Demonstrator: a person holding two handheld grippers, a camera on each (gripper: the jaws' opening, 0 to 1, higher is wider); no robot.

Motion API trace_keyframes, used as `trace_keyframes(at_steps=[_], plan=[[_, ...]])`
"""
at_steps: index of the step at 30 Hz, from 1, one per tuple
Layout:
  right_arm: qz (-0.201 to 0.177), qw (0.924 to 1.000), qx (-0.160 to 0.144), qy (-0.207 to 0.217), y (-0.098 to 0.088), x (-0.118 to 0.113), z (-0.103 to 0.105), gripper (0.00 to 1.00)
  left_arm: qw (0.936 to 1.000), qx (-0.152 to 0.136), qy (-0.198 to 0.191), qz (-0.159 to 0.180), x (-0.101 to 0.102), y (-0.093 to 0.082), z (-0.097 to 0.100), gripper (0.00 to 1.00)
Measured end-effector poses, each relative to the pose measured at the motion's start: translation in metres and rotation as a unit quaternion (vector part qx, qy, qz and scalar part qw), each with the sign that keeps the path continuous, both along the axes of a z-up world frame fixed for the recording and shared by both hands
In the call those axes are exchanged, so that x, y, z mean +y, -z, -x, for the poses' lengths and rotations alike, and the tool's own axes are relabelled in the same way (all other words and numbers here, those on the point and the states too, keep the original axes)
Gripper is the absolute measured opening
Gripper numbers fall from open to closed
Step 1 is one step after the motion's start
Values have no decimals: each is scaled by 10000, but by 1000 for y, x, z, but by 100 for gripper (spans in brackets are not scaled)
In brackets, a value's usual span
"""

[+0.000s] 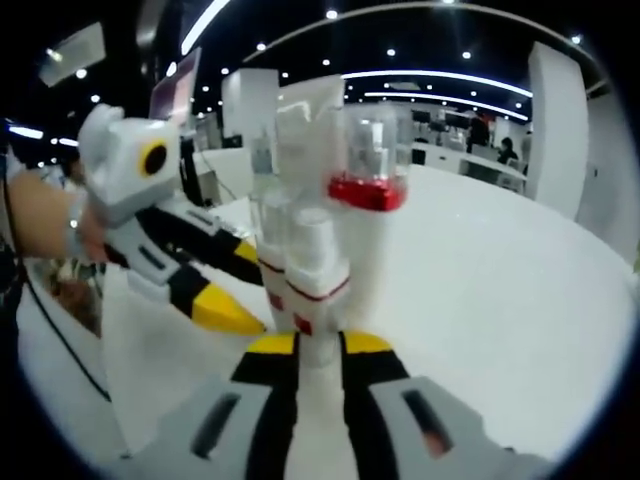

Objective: Arrange the skincare products in the storage area until every visible bottle or jar stands upright without overlapping.

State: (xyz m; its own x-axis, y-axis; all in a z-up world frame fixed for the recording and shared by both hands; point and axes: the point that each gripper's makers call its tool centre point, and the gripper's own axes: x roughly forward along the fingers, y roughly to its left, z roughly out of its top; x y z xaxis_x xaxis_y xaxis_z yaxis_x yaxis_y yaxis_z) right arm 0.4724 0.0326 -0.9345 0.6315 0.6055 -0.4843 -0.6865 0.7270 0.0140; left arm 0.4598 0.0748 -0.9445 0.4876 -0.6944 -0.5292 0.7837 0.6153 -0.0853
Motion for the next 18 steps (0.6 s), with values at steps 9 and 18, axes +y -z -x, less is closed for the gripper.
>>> trace_keyframes(at_steps=[9,18], plan=[[71,9999,-49,-146,0,-2,2,15,10000,17,28,12,-3,-1,5,25],[161,9996,-117,-182,0,0,4,15,10000,27,28,28,-1,-1,9,25]])
